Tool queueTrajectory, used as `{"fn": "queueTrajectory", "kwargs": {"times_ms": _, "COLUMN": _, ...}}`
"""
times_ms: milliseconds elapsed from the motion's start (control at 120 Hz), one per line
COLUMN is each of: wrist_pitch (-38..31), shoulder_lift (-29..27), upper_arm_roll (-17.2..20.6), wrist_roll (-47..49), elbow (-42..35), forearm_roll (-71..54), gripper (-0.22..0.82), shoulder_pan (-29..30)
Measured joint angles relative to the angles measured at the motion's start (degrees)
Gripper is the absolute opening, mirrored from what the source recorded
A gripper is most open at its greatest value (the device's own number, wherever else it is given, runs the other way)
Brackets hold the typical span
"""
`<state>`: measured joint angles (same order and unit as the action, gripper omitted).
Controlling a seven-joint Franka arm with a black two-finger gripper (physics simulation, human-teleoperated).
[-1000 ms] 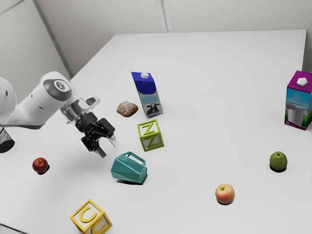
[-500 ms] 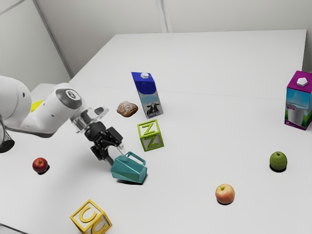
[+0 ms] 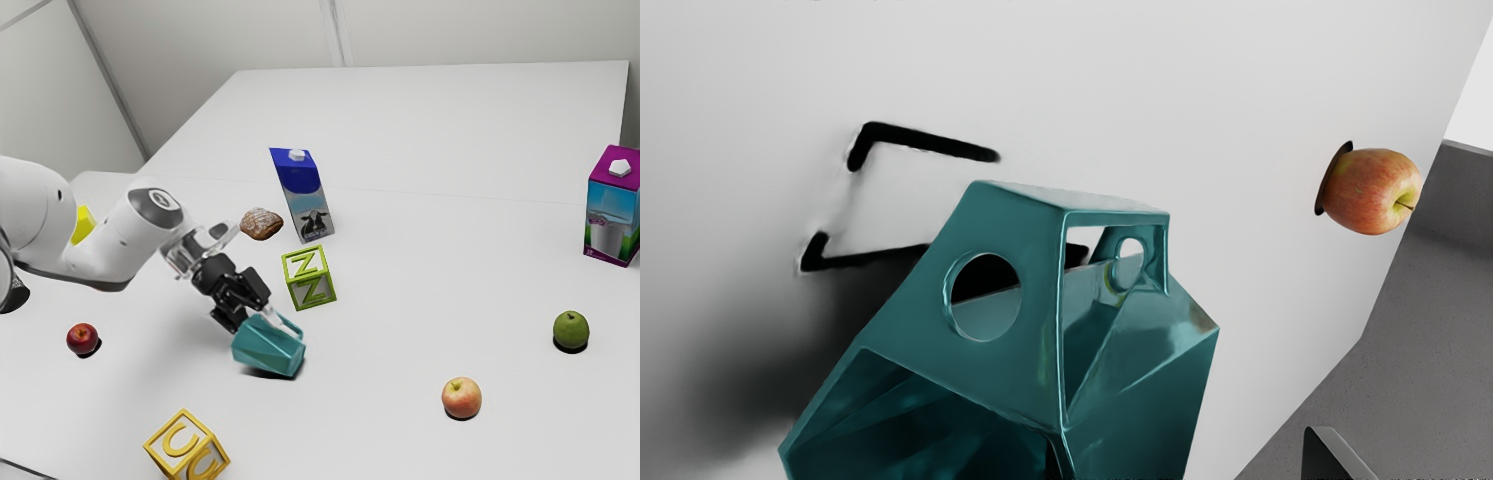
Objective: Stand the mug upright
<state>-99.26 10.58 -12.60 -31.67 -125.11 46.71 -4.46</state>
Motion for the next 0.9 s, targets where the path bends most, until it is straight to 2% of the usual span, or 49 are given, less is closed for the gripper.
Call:
{"fn": "queueTrajectory", "kwargs": {"times_ms": 442, "wrist_pitch": -0.1, "shoulder_lift": -1.9, "upper_arm_roll": 1.4, "wrist_roll": 1.7, "elbow": 0.3, "forearm_roll": 0.8, "gripper": -0.09, "shoulder_pan": 0.0}}
{"fn": "queueTrajectory", "kwargs": {"times_ms": 575, "wrist_pitch": -0.1, "shoulder_lift": -2.5, "upper_arm_roll": 1.6, "wrist_roll": 2.2, "elbow": 0.7, "forearm_roll": 0.8, "gripper": -0.14, "shoulder_pan": 0.0}}
{"fn": "queueTrajectory", "kwargs": {"times_ms": 792, "wrist_pitch": -0.3, "shoulder_lift": -3.3, "upper_arm_roll": 2.2, "wrist_roll": 3.1, "elbow": 1.1, "forearm_roll": 0.5, "gripper": -0.16, "shoulder_pan": 0.0}}
{"fn": "queueTrajectory", "kwargs": {"times_ms": 900, "wrist_pitch": -1.0, "shoulder_lift": -6.5, "upper_arm_roll": 2.8, "wrist_roll": 3.8, "elbow": 0.9, "forearm_roll": -1.2, "gripper": -0.17, "shoulder_pan": -0.1}}
